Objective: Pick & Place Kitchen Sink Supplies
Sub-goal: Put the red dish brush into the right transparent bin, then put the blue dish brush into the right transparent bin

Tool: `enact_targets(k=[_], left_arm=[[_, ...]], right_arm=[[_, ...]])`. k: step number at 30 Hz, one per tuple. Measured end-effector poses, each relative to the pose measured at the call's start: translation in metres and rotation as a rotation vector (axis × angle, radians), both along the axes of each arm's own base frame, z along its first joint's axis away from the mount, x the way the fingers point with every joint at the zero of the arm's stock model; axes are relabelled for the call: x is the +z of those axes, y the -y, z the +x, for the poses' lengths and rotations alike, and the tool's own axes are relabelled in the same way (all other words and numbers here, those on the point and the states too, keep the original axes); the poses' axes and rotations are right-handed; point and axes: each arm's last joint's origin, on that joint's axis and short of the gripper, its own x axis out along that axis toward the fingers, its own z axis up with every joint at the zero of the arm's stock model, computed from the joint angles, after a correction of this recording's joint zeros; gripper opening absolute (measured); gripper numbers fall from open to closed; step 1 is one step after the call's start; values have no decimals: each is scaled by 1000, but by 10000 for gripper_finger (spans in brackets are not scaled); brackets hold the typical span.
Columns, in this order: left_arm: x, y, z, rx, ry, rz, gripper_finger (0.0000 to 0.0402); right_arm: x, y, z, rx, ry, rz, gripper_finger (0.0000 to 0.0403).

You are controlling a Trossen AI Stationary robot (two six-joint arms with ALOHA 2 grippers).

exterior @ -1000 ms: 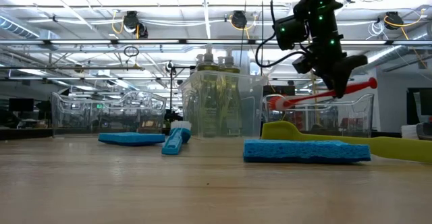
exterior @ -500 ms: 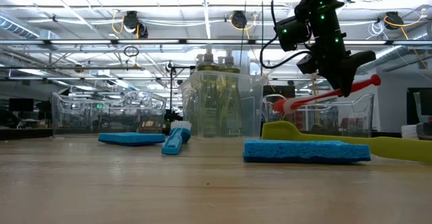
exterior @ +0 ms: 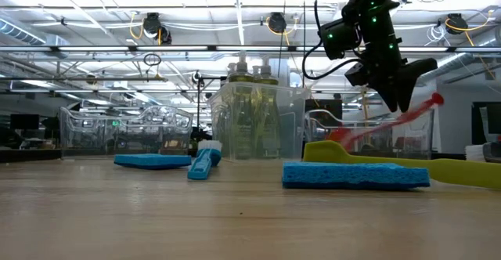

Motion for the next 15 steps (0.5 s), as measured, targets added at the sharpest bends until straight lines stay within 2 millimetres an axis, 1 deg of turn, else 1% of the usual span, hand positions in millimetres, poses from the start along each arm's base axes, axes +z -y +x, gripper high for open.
enact_targets(k=[4, 8, 11, 15], left_arm=[[0, 0, 0, 0, 0, 0, 310], [0, 0, 0, -15, -1, 0, 310], [0, 1, 0, -25, -4, 0, 310], [-3, 1, -1, -25, -30, -1, 310]], right_arm=[[0, 1, 1, -6, 16, -14, 152], [2, -1, 0, -39, -12, -89, 162], [9, -7, -4, -59, -49, -180, 161], [21, -23, -13, -89, -62, -230, 160]])
